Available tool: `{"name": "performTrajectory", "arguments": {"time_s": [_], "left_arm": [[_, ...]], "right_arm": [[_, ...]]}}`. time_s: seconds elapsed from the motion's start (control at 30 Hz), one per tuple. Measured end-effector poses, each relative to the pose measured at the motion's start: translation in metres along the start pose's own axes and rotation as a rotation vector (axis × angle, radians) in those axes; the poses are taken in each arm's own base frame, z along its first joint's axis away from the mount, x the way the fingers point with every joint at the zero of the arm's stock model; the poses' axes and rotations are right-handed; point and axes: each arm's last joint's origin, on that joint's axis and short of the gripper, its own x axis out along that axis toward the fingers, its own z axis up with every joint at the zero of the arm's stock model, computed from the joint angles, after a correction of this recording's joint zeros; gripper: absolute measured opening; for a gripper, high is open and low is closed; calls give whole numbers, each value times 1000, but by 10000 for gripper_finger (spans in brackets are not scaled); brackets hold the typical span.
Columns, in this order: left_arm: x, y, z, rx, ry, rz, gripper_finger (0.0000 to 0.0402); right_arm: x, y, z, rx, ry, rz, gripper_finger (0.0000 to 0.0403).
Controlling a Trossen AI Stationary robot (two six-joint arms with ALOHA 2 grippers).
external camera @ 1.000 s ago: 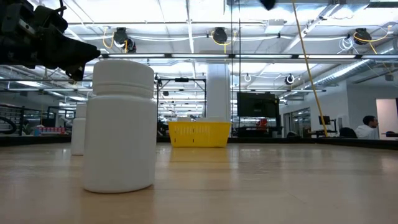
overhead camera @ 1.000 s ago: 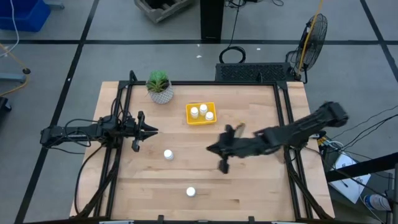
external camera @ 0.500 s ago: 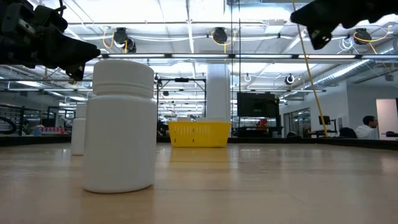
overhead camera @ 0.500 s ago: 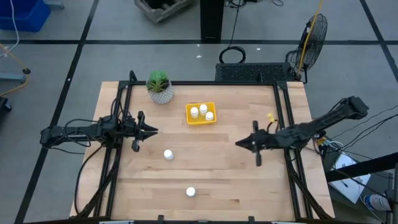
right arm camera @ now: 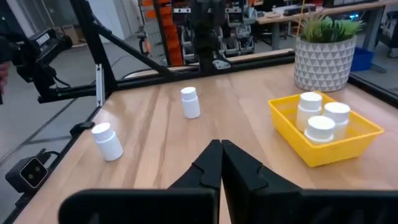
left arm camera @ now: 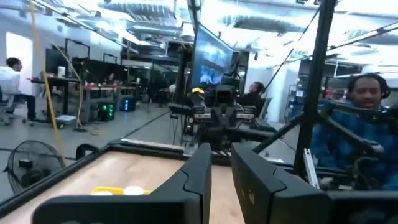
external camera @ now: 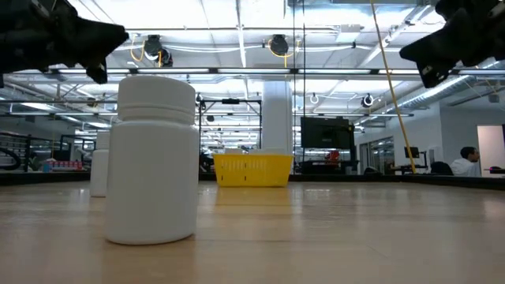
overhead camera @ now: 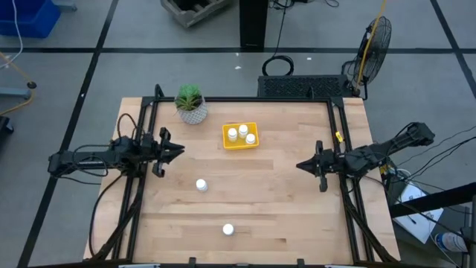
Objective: Pick and place pill bottles into a basket
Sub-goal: Put the top white pill bottle into the yellow basket
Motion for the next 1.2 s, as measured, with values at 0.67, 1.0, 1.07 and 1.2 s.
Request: {"name": "performTrajectory", "arguments": {"time_s": [0.67,1.0,1.07,1.2], "left_arm": [[-2,-8,18,-347,-156,-164,65],[-16,-14,51,-514,-486,-341,65],[-19,-15,56,-547,-537,-368,65],[-23,-15,61,-650,-598,-400,65]], "right_arm": [[-27,-17,-14,-55,78,-45,0],[-27,-17,-14,-55,76,-44,0],[-27,-17,-13,-54,76,-44,0],[-27,-17,-14,-55,76,-44,0]]}}
